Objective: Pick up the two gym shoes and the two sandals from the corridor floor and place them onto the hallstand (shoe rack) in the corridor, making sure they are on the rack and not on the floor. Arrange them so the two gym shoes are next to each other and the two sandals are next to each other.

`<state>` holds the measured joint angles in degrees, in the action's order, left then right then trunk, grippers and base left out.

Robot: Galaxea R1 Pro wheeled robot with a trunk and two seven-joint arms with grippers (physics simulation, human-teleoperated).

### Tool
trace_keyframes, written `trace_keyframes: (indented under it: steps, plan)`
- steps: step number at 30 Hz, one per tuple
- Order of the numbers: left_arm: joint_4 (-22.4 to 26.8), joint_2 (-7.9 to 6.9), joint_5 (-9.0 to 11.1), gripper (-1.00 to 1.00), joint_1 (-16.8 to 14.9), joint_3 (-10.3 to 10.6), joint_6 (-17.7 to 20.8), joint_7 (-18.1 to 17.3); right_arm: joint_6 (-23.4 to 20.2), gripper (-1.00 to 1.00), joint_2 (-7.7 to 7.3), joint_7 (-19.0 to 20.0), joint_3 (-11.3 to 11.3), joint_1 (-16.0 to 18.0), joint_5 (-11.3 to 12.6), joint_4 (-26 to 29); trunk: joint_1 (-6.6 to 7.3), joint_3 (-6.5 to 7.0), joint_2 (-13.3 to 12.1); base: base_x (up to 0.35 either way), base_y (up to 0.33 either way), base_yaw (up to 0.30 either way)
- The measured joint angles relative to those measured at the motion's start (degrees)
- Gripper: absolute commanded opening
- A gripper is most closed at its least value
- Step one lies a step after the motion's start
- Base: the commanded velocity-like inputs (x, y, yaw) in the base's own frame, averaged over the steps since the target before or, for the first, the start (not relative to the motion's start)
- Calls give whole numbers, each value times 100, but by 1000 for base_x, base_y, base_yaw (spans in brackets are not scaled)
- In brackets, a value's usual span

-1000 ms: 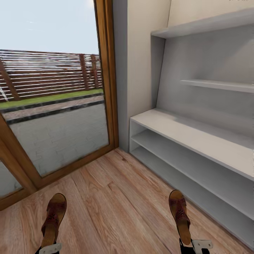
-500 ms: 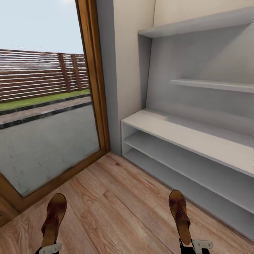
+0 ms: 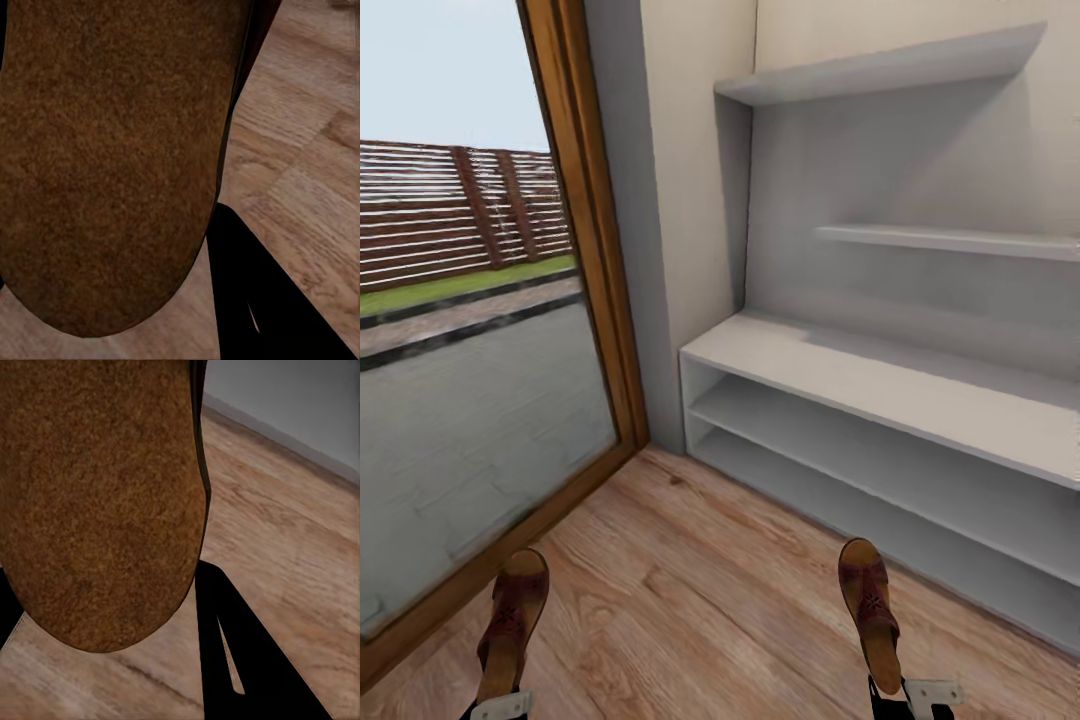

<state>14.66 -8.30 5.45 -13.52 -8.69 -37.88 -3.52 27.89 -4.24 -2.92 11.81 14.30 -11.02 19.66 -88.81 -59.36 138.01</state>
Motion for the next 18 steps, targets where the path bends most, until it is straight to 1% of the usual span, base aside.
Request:
trace_keyframes:
  steps: [3,9,12,18]
  plan:
    - [-3,0,-2,-100,0,0,0,-3,-1,-100,0,0,0,-1,0,0,-1,0,0,87,278,-288]
    - [-6,1,-1,-100,0,0,0,-5,1,-100,0,0,0,-1,0,0,-2,0,0,18,262,-288]
    - [-9,-1,0,-100,0,-1,1,-4,0,-100,0,0,0,-1,-1,1,-2,0,0,3,118,-288]
    - [-9,-1,-7,-100,-1,1,2,-7,1,-100,0,0,0,0,0,2,-2,0,0,1,23,-288]
